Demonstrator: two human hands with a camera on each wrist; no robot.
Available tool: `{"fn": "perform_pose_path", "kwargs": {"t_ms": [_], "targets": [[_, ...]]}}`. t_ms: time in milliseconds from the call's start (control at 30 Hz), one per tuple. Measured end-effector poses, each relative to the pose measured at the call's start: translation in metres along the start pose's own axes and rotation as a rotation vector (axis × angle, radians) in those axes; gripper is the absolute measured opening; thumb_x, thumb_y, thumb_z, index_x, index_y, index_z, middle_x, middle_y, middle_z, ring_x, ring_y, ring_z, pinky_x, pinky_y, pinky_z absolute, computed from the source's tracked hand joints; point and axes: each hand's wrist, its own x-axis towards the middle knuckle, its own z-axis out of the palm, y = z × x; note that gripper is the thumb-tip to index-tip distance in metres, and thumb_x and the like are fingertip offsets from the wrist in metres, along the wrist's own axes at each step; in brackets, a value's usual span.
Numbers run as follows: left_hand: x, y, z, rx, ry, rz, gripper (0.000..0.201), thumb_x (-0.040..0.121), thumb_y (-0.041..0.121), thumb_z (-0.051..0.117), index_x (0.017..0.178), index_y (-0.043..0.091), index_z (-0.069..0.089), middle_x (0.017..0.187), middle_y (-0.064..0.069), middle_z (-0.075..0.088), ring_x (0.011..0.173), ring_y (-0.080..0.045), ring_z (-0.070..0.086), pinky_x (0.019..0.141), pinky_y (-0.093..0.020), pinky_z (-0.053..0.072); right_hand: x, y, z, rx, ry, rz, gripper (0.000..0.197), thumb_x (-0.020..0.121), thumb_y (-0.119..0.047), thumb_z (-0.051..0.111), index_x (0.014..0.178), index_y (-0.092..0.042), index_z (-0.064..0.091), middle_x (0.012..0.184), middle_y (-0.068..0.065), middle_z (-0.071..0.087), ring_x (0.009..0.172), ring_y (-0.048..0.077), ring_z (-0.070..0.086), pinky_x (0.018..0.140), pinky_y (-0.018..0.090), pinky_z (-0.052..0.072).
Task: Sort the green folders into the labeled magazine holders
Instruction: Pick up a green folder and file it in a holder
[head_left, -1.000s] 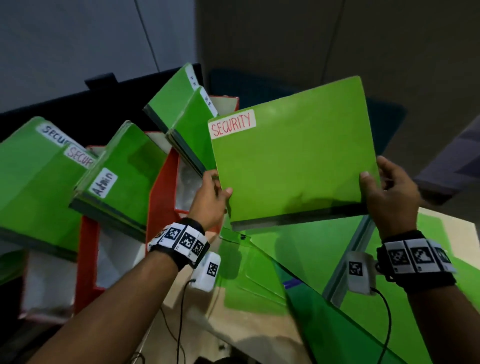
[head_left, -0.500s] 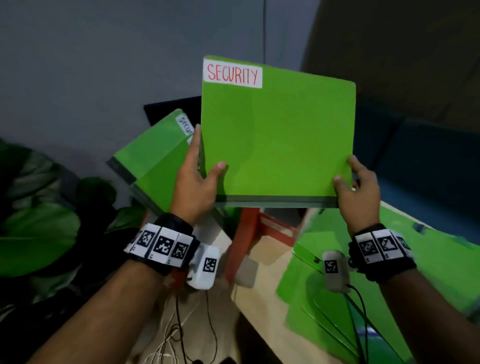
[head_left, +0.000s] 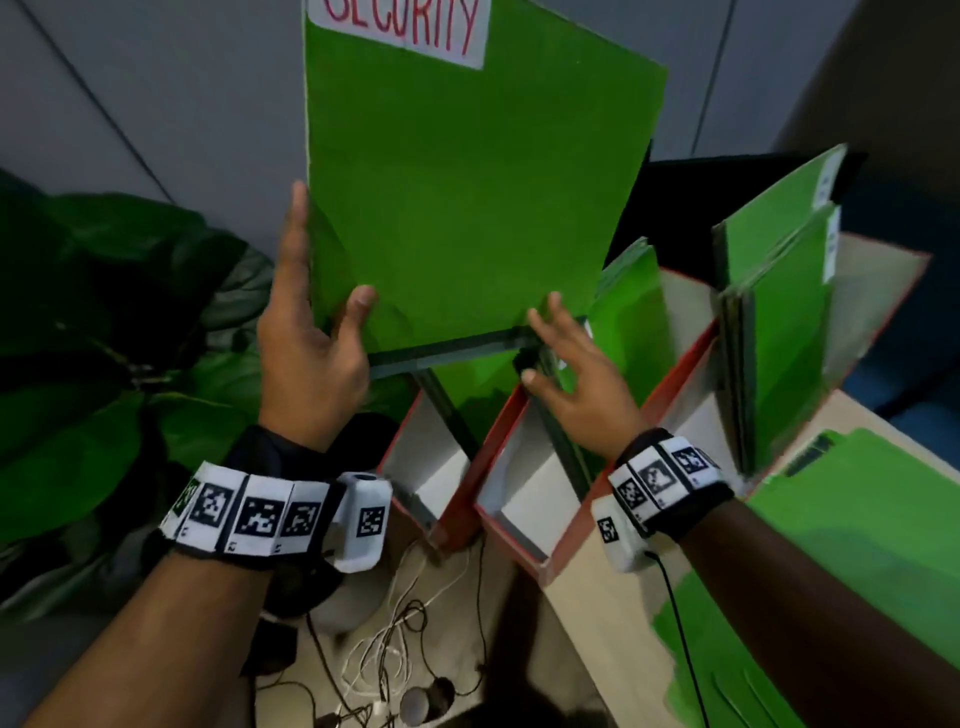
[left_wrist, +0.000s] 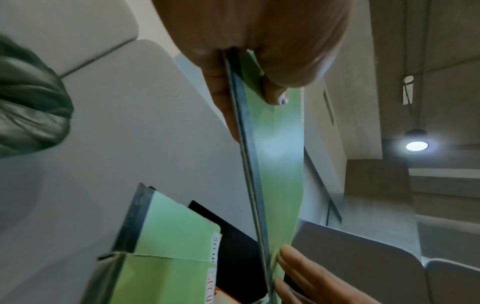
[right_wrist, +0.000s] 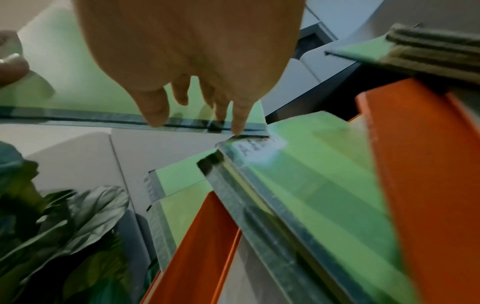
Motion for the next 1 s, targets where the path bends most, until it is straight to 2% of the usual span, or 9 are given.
{"fn": "perform_pose_path", "kwargs": {"t_ms": [133,267,367,433,567,667,800,933,1000], "targets": [[-0.010,-0.013,-0.008,0.070,0.076,-0.031,0.072,0.091,-0.007,0.054,0.148,-0.009,0.011,0.157,-0.024,0.017,0.147,-0.021,0.016,0.119,-0.048,0.019,0.019,-0.005,0.023,-0.009,-0.050,-0.038,0.066,0.092,-0.022,0.062,0.149,-0.031,0.029,0.160,-0.011,0.007,0.146,0.005,0.011,0.117,0.035,0.025],[-0.018,-0.022,-0.017,0.113,0.163,-0.020,0.071,0.091,-0.008,0.053,0.146,-0.013,0.008,0.156,-0.029,0.014,0.148,-0.030,0.014,0.121,-0.044,0.015,0.026,-0.015,0.035,-0.094,-0.122,-0.069,0.064,0.095,-0.028,0.056,0.149,-0.034,0.022,0.159,-0.016,-0.003,0.145,0.009,0.008,0.117,0.047,0.019],[-0.015,-0.029,-0.022,0.171,0.130,-0.023,0.070,0.092,-0.003,0.055,0.147,-0.011,0.012,0.156,-0.018,0.019,0.145,-0.006,0.017,0.119,-0.028,0.019,0.028,-0.025,0.046,-0.065,-0.212,-0.052,0.065,0.096,-0.029,0.054,0.150,-0.036,0.018,0.155,-0.023,-0.011,0.140,0.000,0.002,0.110,0.033,0.012],[-0.012,-0.034,-0.021,0.158,0.097,-0.044,0.069,0.092,0.003,0.060,0.148,-0.005,0.021,0.152,-0.007,0.031,0.139,-0.001,0.031,0.115,-0.031,0.032,0.028,-0.028,0.056,-0.027,-0.237,-0.048,0.066,0.097,-0.030,0.053,0.151,-0.033,0.016,0.157,-0.019,-0.011,0.139,-0.003,0.000,0.109,0.026,0.011],[-0.010,-0.046,-0.012,0.169,0.011,-0.028,0.063,0.088,0.013,0.071,0.144,0.008,0.042,0.138,-0.003,0.053,0.124,-0.013,0.056,0.102,-0.034,0.048,0.026,-0.032,0.075,0.032,-0.319,0.035,0.068,0.097,-0.034,0.052,0.152,-0.029,0.012,0.160,-0.009,-0.010,0.143,0.007,0.009,0.114,0.033,0.022],[-0.003,-0.058,0.000,0.193,-0.058,-0.079,0.058,0.086,0.017,0.072,0.140,0.016,0.050,0.132,0.001,0.057,0.122,-0.010,0.057,0.101,-0.024,0.047,0.025,-0.033,0.083,0.016,-0.383,0.110,0.073,0.097,-0.035,0.052,0.153,-0.027,0.006,0.159,-0.007,-0.014,0.145,0.017,0.019,0.111,0.035,0.032],[0.011,-0.079,0.022,0.236,-0.177,-0.130,0.059,0.085,0.018,0.072,0.140,0.021,0.051,0.130,-0.006,0.061,0.119,-0.015,0.059,0.100,-0.028,0.047,0.025,-0.032,0.092,-0.040,-0.425,0.212,0.077,0.097,-0.035,0.052,0.153,-0.025,0.000,0.159,-0.004,-0.016,0.141,0.022,0.031,0.103,0.034,0.039],[0.020,-0.095,0.048,0.343,-0.386,-0.112,0.058,0.089,0.012,0.067,0.143,0.021,0.046,0.119,-0.018,0.066,0.107,-0.029,0.064,0.093,-0.032,0.048,0.022,-0.027,0.105,-0.119,-0.494,0.315,0.085,0.096,-0.030,0.055,0.152,-0.019,-0.008,0.158,0.006,-0.023,0.107,0.026,0.062,0.085,0.034,0.053],[0.020,-0.103,0.060,0.352,-0.473,-0.145,0.060,0.091,0.012,0.064,0.146,0.021,0.041,0.126,-0.018,0.062,0.114,-0.028,0.060,0.097,-0.027,0.042,0.024,-0.024,0.111,-0.150,-0.507,0.359,0.087,0.095,-0.026,0.055,0.152,-0.014,-0.010,0.156,0.010,-0.025,0.089,0.024,0.066,0.072,0.031,0.054]]}}
